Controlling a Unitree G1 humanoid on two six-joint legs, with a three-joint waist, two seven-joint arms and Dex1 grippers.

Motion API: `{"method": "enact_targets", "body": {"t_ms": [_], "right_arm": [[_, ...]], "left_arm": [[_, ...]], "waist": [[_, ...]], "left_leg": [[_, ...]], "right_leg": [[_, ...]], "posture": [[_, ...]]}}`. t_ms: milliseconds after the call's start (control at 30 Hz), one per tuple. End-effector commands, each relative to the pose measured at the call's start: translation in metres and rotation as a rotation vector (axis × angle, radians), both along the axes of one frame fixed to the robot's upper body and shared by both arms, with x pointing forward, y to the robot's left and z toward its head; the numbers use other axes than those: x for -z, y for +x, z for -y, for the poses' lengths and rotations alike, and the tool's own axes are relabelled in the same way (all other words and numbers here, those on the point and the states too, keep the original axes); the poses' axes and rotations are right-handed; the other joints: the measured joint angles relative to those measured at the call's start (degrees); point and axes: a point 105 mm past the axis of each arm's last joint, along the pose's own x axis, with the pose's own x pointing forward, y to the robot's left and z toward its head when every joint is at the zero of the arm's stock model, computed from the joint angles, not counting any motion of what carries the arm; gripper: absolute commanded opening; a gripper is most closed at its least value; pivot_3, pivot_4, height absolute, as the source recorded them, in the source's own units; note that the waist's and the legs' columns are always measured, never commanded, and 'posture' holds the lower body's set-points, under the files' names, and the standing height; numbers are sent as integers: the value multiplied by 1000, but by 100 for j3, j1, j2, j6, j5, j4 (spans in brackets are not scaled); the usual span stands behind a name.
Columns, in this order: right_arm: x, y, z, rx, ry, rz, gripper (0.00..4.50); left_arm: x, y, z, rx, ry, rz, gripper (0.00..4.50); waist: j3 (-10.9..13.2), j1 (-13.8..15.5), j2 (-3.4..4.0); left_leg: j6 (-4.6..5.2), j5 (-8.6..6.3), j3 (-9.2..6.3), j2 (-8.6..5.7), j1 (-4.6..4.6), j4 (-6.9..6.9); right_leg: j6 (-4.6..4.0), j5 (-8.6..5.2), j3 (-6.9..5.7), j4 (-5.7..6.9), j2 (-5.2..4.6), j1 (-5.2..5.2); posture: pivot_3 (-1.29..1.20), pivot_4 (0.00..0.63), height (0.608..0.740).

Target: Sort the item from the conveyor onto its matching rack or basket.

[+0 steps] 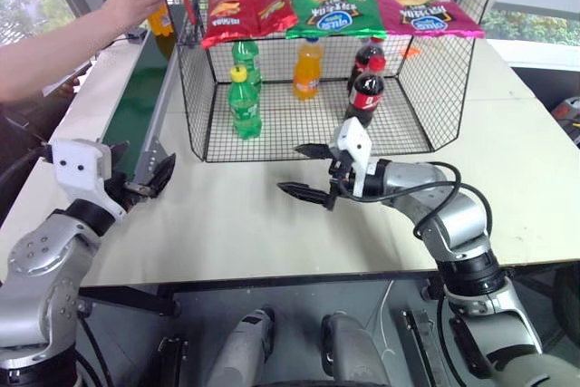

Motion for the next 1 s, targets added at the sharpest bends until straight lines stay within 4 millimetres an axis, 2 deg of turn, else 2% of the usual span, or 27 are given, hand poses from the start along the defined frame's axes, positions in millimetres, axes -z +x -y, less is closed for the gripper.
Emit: {"method": "enact_targets", "body": {"t_ms": [33,200,400,633,867,1000], "right_arm": [[-10,-2,-4,-29,16,37,4404],[-10,-3,-4,-34,16,38,4404],[-12,-7,-5,-56,23,42,4404],[-22,-22,-8,-147,59,36,4404],[-19,-32,-8,-197,56,19,4404],[-17,-35,-8,-206,45,19,4404]], "left_arm": [[-17,-4,2,0,50,67,4500],[-19,-5,-3,-19,59,79,4500],[-22,-4,-17,-89,37,92,4500],[-4,-13,-37,-152,5,36,4500],[8,-15,-61,-245,-19,15,4500],[12,-15,-64,-258,-29,15,4500]], "waist": [[0,-1,0],[0,-4,0],[0,-8,0],[0,-8,0],[0,-1,-1],[0,-3,-1]], "left_leg": [[0,0,1,0,0,0],[0,0,6,2,0,-4],[0,0,12,4,0,-8],[2,-2,20,5,0,-12],[2,-3,23,7,0,-12],[3,-3,24,8,0,-13]], "right_leg": [[0,0,0,0,0,0],[-1,0,4,0,0,-5],[-2,0,9,0,1,-9],[-2,0,15,-3,1,-12],[-4,-1,15,-6,-2,-11],[-4,-1,15,-7,-2,-12]], "posture": [[0,150,739],[0,150,739],[0,150,739],[0,150,739],[0,150,739],[0,150,739]]}}
